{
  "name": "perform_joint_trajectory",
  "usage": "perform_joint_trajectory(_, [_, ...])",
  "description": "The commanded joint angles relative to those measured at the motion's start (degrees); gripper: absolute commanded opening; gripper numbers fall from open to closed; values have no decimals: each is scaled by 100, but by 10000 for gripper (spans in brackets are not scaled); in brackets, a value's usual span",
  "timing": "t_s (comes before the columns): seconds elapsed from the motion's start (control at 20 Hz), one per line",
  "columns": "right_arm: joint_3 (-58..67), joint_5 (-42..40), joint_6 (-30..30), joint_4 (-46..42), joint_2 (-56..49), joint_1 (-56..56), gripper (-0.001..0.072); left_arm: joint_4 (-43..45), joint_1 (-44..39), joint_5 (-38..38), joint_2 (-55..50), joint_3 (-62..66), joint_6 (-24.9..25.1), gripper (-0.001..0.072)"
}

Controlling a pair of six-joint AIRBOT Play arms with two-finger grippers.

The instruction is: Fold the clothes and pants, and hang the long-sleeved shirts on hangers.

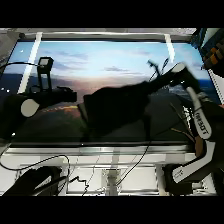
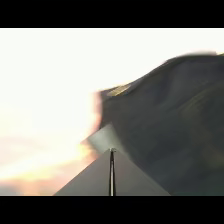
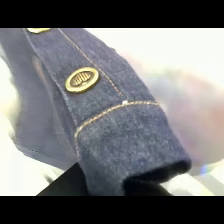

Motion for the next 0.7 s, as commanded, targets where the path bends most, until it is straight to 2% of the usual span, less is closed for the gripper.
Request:
perform_joint_trajectory(0.0, [935, -39, 892, 118, 730, -688, 29, 1272, 7, 264, 538, 4, 302, 15])
perform_joint_trajectory(0.15, [1471, -59, 1698, -446, 1458, -1626, 29, 1539, 7, 457, 1029, 4, 302, 15])
perform_joint_trajectory(0.3, [1580, -11, 2188, -1665, 2210, -2597, 29, 1537, 4, 457, 1296, 2, 302, 14])
perform_joint_trajectory(0.4, [1580, 293, 2557, -2529, 2594, -3244, 29, 1539, 7, 459, 1370, 2, 304, 15])
perform_joint_trajectory(0.55, [1580, 935, 2710, -3252, 3023, -4175, 29, 1537, 4, 459, 1357, 2, 302, 15])
perform_joint_trajectory(0.65, [1580, 1272, 3215, -3799, 3209, -4723, 29, 1537, 4, 459, 1364, 2, 302, 14])
